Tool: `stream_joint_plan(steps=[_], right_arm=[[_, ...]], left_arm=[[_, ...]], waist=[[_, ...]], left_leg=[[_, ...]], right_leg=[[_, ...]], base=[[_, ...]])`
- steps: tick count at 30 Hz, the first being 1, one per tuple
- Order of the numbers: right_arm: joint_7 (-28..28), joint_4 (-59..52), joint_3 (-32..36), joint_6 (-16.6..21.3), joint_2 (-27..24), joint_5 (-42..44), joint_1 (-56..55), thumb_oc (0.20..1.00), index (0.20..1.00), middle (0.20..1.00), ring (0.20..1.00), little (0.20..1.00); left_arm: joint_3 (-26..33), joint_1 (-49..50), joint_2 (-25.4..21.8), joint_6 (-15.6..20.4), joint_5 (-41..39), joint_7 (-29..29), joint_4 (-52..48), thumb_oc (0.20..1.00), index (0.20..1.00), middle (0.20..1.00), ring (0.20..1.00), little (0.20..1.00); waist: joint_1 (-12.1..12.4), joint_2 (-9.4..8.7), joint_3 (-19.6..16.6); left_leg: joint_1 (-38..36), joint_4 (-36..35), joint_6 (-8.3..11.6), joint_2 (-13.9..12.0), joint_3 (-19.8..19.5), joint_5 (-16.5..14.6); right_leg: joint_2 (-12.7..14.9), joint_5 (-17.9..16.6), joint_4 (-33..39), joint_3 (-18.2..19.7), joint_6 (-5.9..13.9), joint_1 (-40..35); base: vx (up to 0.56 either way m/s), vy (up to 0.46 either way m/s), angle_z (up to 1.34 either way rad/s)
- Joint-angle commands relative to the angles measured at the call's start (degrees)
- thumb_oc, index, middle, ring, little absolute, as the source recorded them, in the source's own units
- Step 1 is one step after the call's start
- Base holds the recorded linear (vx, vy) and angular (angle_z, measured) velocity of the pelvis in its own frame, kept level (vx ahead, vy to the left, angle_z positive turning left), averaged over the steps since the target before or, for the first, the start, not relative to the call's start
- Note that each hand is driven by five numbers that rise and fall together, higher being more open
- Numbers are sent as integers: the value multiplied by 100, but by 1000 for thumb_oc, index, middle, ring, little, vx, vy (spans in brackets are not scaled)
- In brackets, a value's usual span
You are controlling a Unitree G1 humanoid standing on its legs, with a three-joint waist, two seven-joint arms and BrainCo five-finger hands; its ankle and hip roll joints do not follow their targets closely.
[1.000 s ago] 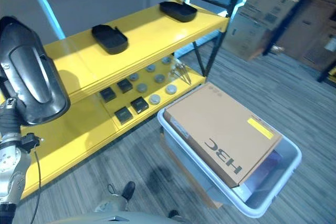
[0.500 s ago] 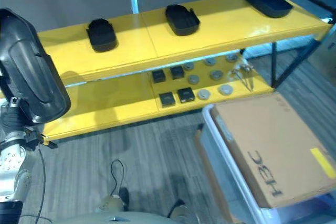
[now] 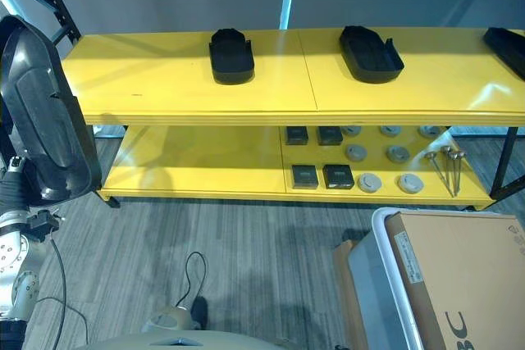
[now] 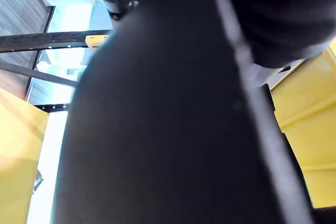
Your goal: Move parts from the plastic box to the shelf.
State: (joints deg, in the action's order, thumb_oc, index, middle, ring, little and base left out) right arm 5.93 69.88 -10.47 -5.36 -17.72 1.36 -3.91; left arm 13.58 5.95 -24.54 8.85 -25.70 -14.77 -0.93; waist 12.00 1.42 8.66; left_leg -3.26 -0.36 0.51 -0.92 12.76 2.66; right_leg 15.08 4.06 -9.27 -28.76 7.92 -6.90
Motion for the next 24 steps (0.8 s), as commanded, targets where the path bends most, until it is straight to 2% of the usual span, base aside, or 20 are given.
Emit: stream_joint_plan(steps=[1, 2, 3, 4, 5, 6, 8, 9, 10, 11, 13, 19, 20, 24], right_arm=[[-79, -157, -13, -8, 97, 255, -95, 1000, 1000, 1000, 1000, 1000], [-69, -211, 29, 4, 103, 289, -130, 1000, 1000, 1000, 1000, 1000], [-55, -342, 104, 45, 113, 367, -221, 1000, 1000, 1000, 1000, 1000], [-52, -381, 120, 46, 113, 389, -242, 1000, 1000, 1000, 1000, 1000], [-61, -476, 157, 20, 106, 413, -265, 1000, 1000, 1000, 1000, 1000], [-83, -519, 168, 18, 84, 428, -281, 1000, 1000, 1000, 1000, 1000], [-140, -583, 188, 58, 62, 447, -298, 1000, 1000, 1000, 1000, 1000], [-163, -593, 191, 77, 65, 428, -293, 1000, 1000, 1000, 1000, 1000], [-177, -604, 222, 114, 109, 368, -292, 1000, 1000, 1000, 1000, 1000], [-174, -605, 229, 113, 123, 345, -296, 1000, 1000, 1000, 1000, 1000], [-207, -607, 199, 109, 95, 291, -315, 1000, 1000, 1000, 1000, 1000], [-164, -559, 162, 31, -51, 453, -245, 1000, 1000, 1000, 1000, 1000], [-194, -667, 204, -92, -125, 492, -238, 1000, 1000, 1000, 1000, 1000], [-221, -761, 238, -164, -126, 435, -272, 1000, 1000, 1000, 1000, 1000]], left_arm=[[250, -300, -410, 476, -95, 105, -274, 200, 200, 200, 200, 200], [209, -361, -443, 465, -88, 101, -247, 200, 200, 200, 200, 200], [102, -459, -484, 493, 0, 66, -195, 200, 200, 200, 200, 200], [76, -478, -495, 500, 14, 52, -187, 200, 200, 200, 200, 200], [20, -529, -517, 485, 22, -8, -196, 200, 200, 200, 200, 200], [-32, -575, -535, 455, 12, -65, -206, 200, 200, 200, 200, 200], [-164, -696, -589, 395, -6, -200, -232, 200, 200, 200, 200, 200], [-198, -740, -595, 356, -38, -219, -258, 200, 200, 200, 200, 200], [-229, -756, -572, 283, -52, -196, -377, 200, 200, 200, 200, 200], [-236, -747, -566, 287, -47, -197, -391, 200, 200, 200, 200, 200], [-297, -806, -479, 157, -7, -211, -545, 200, 200, 200, 200, 200], [-433, -813, -319, -49, 115, -235, -667, 200, 200, 200, 200, 200], [-446, -806, -301, -133, 48, -278, -695, 200, 200, 200, 200, 200], [-389, -779, -272, -164, 28, -228, -685, 200, 200, 200, 200, 200]], waist=[[-98, 59, -154], [-139, 64, -125], [-274, 111, -20], [-307, 121, 5], [-430, 198, 83], [-525, 214, 131], [-789, 189, 271], [-862, 142, 296], [-968, -45, 333], [-988, -51, 344], [-1015, -126, 280], [-969, -252, 64], [-968, -280, 5], [-990, -287, -42]], left_leg=[[448, 50, 1, 67, -145, -224], [433, 39, -99, 163, -187, -266], [363, 39, -254, 311, -324, -348], [337, 32, -286, 344, -361, -359], [315, 25, -367, 345, -422, -282], [262, -7, -384, 384, -524, -294], [127, -41, -372, 460, -764, -356], [111, -32, -352, 488, -840, -388], [36, 20, -322, 599, -1023, -534], [18, 45, -324, 597, -1054, -570], [-22, -37, -226, 508, -1152, -472], [24, 33, -46, 365, -992, -432], [76, 93, 22, 286, -879, -418], [115, 168, 96, 160, -754, -415]], right_leg=[[59, 29, -843, 318, 235, 162], [210, -120, -1287, 470, 302, 366], [346, -389, -2158, 830, 358, 791], [357, -419, -2352, 929, 360, 887], [210, -619, -2656, 1155, 233, 1180], [36, -679, -2724, 1367, 219, 1386], [-416, -790, -2312, 1700, 192, 1729], [-535, -874, -1849, 1760, 203, 1775], [-664, -1105, -720, 1938, 313, 1811], [-687, -1160, -600, 1946, 331, 1779], [-862, -946, 74, 1990, 221, 1317], [-1020, -845, 845, 1924, 62, 743], [-1071, -827, 1044, 1888, 13, 582], [-1135, -787, 1170, 1867, -37, 479]], base=[[83, 266, 3], [100, 333, 7], [70, 242, 16], [11, 213, 35], [-17, 82, 41], [-8, 32, 39], [81, -106, 43], [182, -283, 61], [166, -243, 66], [168, -234, 100], [166, -206, 91], [147, -140, 38], [103, -99, 12], [84, -110, -13]])
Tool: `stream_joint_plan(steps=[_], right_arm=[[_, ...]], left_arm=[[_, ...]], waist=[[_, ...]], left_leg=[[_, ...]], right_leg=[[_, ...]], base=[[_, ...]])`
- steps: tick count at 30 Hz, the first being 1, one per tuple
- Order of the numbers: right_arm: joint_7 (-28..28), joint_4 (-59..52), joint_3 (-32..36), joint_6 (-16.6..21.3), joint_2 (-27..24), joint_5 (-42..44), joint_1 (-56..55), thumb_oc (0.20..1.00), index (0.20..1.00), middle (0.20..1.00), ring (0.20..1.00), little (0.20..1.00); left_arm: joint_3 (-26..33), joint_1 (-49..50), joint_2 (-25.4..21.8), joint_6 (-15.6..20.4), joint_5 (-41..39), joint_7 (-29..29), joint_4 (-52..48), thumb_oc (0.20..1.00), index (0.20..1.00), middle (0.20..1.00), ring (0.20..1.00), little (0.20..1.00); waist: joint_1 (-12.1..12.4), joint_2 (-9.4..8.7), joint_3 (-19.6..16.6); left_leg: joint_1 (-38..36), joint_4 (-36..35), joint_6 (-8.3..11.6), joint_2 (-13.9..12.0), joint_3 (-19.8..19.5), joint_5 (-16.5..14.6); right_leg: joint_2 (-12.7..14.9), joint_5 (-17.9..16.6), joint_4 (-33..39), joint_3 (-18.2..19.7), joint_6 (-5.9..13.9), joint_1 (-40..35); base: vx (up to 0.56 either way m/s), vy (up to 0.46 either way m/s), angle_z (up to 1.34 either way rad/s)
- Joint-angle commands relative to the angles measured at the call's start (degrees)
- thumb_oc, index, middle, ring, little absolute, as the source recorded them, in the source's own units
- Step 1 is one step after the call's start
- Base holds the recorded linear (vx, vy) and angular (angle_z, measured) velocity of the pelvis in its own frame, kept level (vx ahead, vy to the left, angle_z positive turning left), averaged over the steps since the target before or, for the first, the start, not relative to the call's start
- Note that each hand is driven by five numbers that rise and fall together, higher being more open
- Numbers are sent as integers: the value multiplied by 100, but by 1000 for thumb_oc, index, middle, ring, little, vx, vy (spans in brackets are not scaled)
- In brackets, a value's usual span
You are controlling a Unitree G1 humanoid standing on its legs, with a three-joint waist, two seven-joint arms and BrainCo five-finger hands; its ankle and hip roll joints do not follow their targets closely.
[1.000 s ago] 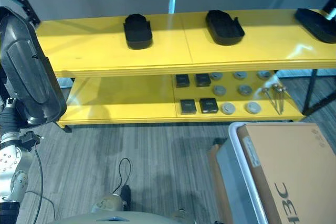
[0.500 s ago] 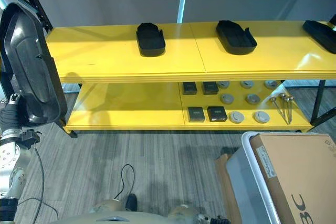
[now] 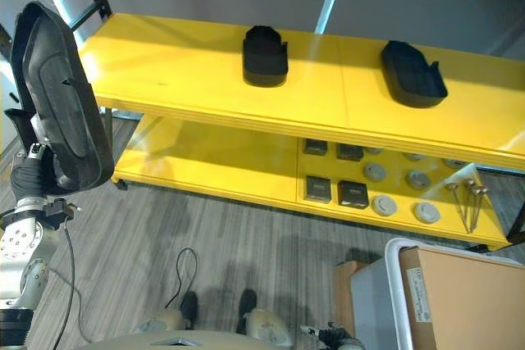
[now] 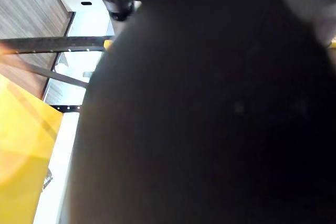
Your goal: Move parts from the plastic box to the shelf.
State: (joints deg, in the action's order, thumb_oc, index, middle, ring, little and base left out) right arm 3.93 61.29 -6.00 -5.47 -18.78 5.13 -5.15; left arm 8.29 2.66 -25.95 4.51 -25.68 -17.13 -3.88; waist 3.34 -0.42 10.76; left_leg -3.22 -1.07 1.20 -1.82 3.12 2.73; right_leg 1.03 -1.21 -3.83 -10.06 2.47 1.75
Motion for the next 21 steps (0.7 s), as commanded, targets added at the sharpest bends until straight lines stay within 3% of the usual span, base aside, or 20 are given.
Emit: stream_joint_plan(steps=[1, 6, 7, 8, 9, 10, 11, 13, 14, 15, 16, 18, 21], right_arm=[[-29, 91, -210, -155, -9, 31, -160, 1000, 1000, 1000, 1000, 1000], [-67, 180, -208, -57, -23, -10, -117, 1000, 1000, 1000, 1000, 1000], [-71, 270, -200, -3, -101, 163, -33, 1000, 1000, 1000, 1000, 1000], [-74, 346, -207, 47, -128, 265, 5, 1000, 1000, 1000, 1000, 1000], [-81, 365, -206, 49, -138, 294, 19, 1000, 1000, 1000, 1000, 1000], [-125, 471, -175, 138, -153, 268, 11, 1000, 1000, 1000, 1000, 1000], [-133, 487, -169, 151, -152, 252, 11, 1000, 1000, 1000, 1000, 1000], [-179, 495, -173, 132, -130, 113, -8, 1000, 1000, 1000, 1000, 1000], [-188, 487, -173, 118, -127, 84, -15, 1000, 1000, 1000, 1000, 1000], [-193, 458, -198, 88, -126, 43, -42, 1000, 1000, 1000, 1000, 1000], [-170, 371, -221, 19, -142, 74, -138, 1000, 1000, 1000, 1000, 1000], [-174, 305, -237, 1, -163, 87, -214, 1000, 1000, 1000, 1000, 1000], [-172, 199, -266, -42, -158, 172, -196, 1000, 1000, 1000, 1000, 1000]], left_arm=[[148, -441, -116, 271, 32, 22, -387, 200, 200, 200, 200, 200], [82, -511, -26, 353, 10, 8, -320, 200, 200, 200, 200, 200], [5, -555, 40, 401, -12, -19, -299, 200, 200, 200, 200, 200], [-21, -604, 40, 411, -16, -22, -247, 200, 200, 200, 200, 200], [-24, -626, 33, 413, -12, -21, -219, 200, 200, 200, 200, 200], [-17, -710, -26, 400, -57, -61, -100, 200, 200, 200, 200, 200], [-13, -717, -33, 403, -72, -66, -83, 200, 200, 200, 200, 200], [19, -688, -40, 480, -114, -106, -36, 200, 200, 200, 200, 200], [25, -677, -38, 496, -110, -105, -35, 200, 200, 200, 200, 200], [43, -633, -37, 537, -122, -89, -62, 200, 200, 200, 200, 200], [109, -524, -22, 585, -165, -13, -137, 200, 200, 200, 200, 200], [165, -472, -37, 571, -179, 28, -162, 200, 200, 200, 200, 200], [305, -439, -33, 668, -123, 196, -82, 200, 200, 200, 200, 200]], waist=[[-128, -103, -258], [-163, -161, -192], [-145, -215, -25], [-160, -205, 87], [-172, -189, 119], [-240, -84, 197], [-244, -72, 209], [-258, 48, 212], [-254, 50, 219], [-221, 126, 223], [-114, 185, 263], [-59, 174, 310], [-10, 208, 282]], left_leg=[[121, 267, 41, 226, 227, -425], [386, 999, 112, 104, 349, -594], [1030, 2488, 234, -51, 359, -182], [1480, 3333, 282, -140, 254, 90], [1599, 3522, 285, -172, 215, 142], [1804, 3352, 380, -421, 264, 451], [1779, 3252, 392, -440, 278, 486], [1600, 1987, 402, -511, 321, 646], [1550, 1807, 402, -504, 329, 683], [1553, 1265, 454, -546, 276, 915], [1664, 419, 527, -630, 115, 1363], [1825, 217, 533, -690, 86, 1419], [1766, 233, 518, -832, 121, 1227]], right_leg=[[261, -242, 621, -11, 496, -393], [265, -90, 450, -69, 380, -357], [259, 14, 320, -100, 173, -390], [194, 30, 225, -49, 52, -400], [158, 37, 188, -22, 18, -397], [13, 117, 57, 46, -24, -433], [2, 135, 41, 57, -22, -448], [-69, 238, -22, 114, 46, -532], [-62, 255, -30, 126, 58, -555], [-115, 314, -56, 151, 80, -626], [-115, 423, -131, 211, 96, -834], [-47, 523, -274, 221, 98, -948], [114, 799, -579, 166, 156, -1026]], base=[[69, -123, -12], [27, -116, 2], [-7, -220, 9], [1, -229, 19], [116, -103, 29], [139, -18, 28], [213, 37, 17], [230, 136, -5], [274, 196, -10], [417, 253, -15], [493, 281, -2], [351, 171, 11], [257, 163, -31]])
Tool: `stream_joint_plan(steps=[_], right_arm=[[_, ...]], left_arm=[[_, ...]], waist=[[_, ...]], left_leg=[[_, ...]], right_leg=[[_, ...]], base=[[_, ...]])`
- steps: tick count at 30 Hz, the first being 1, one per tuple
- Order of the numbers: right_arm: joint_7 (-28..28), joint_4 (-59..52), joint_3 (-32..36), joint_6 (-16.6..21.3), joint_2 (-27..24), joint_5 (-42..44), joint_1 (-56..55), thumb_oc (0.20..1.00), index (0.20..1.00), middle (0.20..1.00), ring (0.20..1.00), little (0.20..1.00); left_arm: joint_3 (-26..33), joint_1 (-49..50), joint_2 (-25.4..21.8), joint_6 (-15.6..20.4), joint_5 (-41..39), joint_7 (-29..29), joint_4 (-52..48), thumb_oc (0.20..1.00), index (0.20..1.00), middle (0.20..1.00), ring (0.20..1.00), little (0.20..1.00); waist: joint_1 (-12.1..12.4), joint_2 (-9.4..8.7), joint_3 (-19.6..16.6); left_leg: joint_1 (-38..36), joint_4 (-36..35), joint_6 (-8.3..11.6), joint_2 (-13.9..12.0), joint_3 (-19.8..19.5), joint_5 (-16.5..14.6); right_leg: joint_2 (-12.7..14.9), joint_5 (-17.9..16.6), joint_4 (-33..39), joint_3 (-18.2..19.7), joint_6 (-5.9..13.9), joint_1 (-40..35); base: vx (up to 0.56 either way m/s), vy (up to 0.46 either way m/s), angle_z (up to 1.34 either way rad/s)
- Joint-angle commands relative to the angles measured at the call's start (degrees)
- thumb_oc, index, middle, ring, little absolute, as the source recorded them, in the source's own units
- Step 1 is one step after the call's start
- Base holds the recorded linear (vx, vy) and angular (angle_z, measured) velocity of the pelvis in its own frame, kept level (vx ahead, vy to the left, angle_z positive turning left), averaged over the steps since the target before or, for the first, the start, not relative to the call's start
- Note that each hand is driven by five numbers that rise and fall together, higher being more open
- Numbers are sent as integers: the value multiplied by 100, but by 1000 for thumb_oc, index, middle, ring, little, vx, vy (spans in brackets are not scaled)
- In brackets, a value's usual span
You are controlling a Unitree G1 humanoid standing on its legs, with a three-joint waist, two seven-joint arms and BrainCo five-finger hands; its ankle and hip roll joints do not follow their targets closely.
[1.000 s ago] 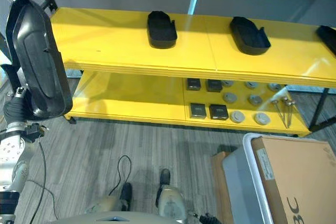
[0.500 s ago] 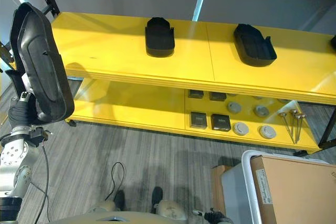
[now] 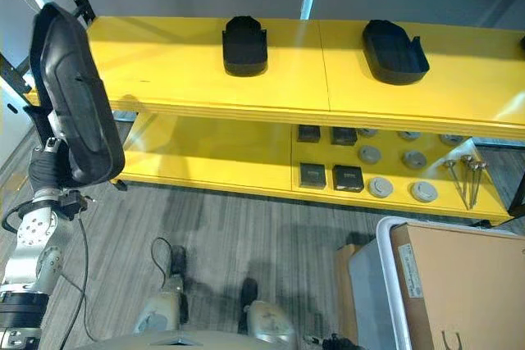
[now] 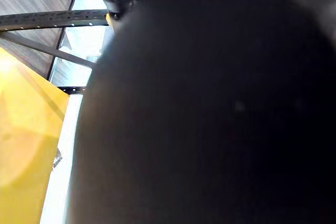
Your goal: Move parts from the plastic box to the shelf.
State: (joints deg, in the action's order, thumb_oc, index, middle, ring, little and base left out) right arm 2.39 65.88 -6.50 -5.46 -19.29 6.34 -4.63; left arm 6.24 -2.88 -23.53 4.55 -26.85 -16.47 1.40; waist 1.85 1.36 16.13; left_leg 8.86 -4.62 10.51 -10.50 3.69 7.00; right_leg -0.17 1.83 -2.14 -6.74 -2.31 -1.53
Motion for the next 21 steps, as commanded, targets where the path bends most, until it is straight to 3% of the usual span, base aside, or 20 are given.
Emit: stream_joint_plan(steps=[1, 3, 4, 5, 6, 13, 21], right_arm=[[-22, -251, -236, -56, -92, 113, -204, 1000, 1000, 1000, 1000, 1000], [26, -334, -203, -205, -40, 165, -180, 1000, 1000, 1000, 1000, 1000], [29, -324, -180, -189, 19, 201, -213, 1000, 1000, 1000, 1000, 1000], [-25, -276, -187, -54, 143, 29, -294, 1000, 1000, 1000, 1000, 1000], [-10, -265, -204, 39, 176, -6, -338, 1000, 1000, 1000, 1000, 1000], [3, -268, -309, 257, 227, 273, -252, 1000, 1000, 1000, 1000, 1000], [-42, -424, -336, 119, 171, 474, -128, 1000, 1000, 1000, 1000, 1000]], left_arm=[[527, 125, -284, 679, 39, 170, -619, 200, 200, 200, 200, 200], [557, 138, -300, 632, 134, 209, -645, 200, 200, 200, 200, 200], [528, 65, -343, 617, 82, 259, -560, 200, 200, 200, 200, 200], [479, -86, -444, 534, 98, 238, -577, 200, 200, 200, 200, 200], [441, -152, -474, 498, 109, 164, -614, 200, 200, 200, 200, 200], [258, -303, -451, 413, 149, 2, -678, 200, 200, 200, 200, 200], [321, -229, -439, 515, 58, -69, -708, 200, 200, 200, 200, 200]], waist=[[162, 36, -272], [185, 57, -278], [172, 43, -314], [182, 7, -435], [183, -8, -468], [373, -130, -514], [595, -237, -549]], left_leg=[[511, 671, -443, 36, 62, 671], [591, 1128, -408, 27, -1, 633], [500, 1315, -496, 89, 81, 305], [207, 1275, -601, 353, 117, -2], [169, 1282, -637, 463, 122, -91], [386, 1348, -776, 786, 135, -280], [647, 1309, -761, 728, 270, -234]], right_leg=[[304, 565, -845, -184, 670, -693], [424, 685, -989, -204, 678, -751], [597, 734, -1102, -269, 737, -789], [821, 694, -1011, -359, 867, -900], [892, 646, -937, -347, 910, -922], [1078, 421, -483, -398, 1059, -958], [1119, 285, -147, -622, 1117, -905]], base=[[276, 169, -65], [264, 167, -113], [327, 298, -97], [359, 362, -30], [252, 288, 67], [7, 68, 4], [-90, -34, -8]])
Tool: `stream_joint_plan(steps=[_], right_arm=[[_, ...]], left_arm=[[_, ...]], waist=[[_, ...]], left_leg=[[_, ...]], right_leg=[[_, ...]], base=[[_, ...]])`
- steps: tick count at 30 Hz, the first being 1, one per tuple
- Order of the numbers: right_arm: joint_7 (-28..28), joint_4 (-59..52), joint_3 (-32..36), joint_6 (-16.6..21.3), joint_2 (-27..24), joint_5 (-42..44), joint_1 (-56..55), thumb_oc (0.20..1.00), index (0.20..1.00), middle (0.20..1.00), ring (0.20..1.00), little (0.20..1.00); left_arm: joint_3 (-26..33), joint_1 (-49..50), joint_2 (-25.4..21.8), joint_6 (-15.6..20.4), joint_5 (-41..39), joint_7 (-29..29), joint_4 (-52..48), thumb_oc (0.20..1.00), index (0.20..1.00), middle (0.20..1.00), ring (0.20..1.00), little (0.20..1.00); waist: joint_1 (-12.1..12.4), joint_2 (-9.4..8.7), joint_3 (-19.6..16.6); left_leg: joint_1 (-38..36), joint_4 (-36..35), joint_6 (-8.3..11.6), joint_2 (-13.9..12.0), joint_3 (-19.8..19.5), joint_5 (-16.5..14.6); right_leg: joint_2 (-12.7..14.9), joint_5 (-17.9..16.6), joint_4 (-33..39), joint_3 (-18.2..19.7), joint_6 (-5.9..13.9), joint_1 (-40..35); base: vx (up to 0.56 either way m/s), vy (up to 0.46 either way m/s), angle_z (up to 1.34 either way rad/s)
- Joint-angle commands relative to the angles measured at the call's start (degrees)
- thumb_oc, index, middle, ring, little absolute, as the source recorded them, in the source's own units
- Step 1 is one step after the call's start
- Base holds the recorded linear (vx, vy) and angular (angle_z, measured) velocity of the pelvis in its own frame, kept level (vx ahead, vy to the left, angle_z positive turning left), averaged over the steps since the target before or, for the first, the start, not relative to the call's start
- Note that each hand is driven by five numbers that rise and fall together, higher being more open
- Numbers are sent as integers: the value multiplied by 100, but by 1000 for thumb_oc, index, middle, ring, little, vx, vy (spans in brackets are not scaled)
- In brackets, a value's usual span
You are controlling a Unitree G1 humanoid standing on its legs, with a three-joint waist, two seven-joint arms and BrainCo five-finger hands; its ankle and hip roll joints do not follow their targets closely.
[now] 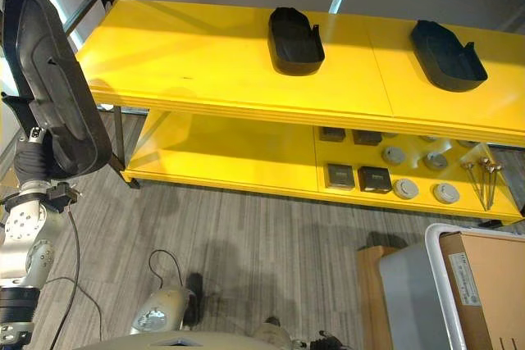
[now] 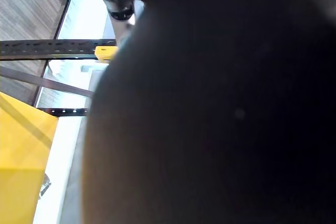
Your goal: Move parts from the plastic box to the shelf.
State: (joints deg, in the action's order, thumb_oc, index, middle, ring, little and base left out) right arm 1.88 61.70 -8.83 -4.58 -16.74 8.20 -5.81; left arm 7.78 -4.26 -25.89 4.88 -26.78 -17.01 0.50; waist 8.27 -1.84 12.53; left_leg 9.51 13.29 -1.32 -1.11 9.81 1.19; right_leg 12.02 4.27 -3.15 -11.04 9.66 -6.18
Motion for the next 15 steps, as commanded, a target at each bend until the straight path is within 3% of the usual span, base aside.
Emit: stream_joint_plan(steps=[1, 8, 15], right_arm=[[-34, 17, -92, 37, -95, 338, -1, 1000, 1000, 1000, 1000, 1000], [-353, -93, -48, 235, -115, 781, -26, 1000, 1000, 1000, 1000, 1000], [-772, -253, -121, 417, -102, 455, -179, 1000, 1000, 1000, 1000, 1000]], left_arm=[[165, -79, -195, 486, 44, -16, -633, 200, 200, 200, 200, 200], [208, -2, -139, 633, 76, 161, -585, 200, 200, 200, 200, 200], [278, 137, -71, 712, 80, 279, -526, 200, 200, 200, 200, 200]], waist=[[-26, 77, -175], [13, 64, -118], [-35, 69, -188]], left_leg=[[623, -473, 441, -242, -340, 363], [675, -670, 541, -383, -382, 516], [504, -862, 569, -451, -323, 562]], right_leg=[[-114, 35, -30, -216, -86, -415], [-263, 32, 47, -295, -142, -312], [-313, 60, -13, -359, -174, -280]], base=[[-138, -97, 6], [-88, -72, 4], [4, -15, 5]])
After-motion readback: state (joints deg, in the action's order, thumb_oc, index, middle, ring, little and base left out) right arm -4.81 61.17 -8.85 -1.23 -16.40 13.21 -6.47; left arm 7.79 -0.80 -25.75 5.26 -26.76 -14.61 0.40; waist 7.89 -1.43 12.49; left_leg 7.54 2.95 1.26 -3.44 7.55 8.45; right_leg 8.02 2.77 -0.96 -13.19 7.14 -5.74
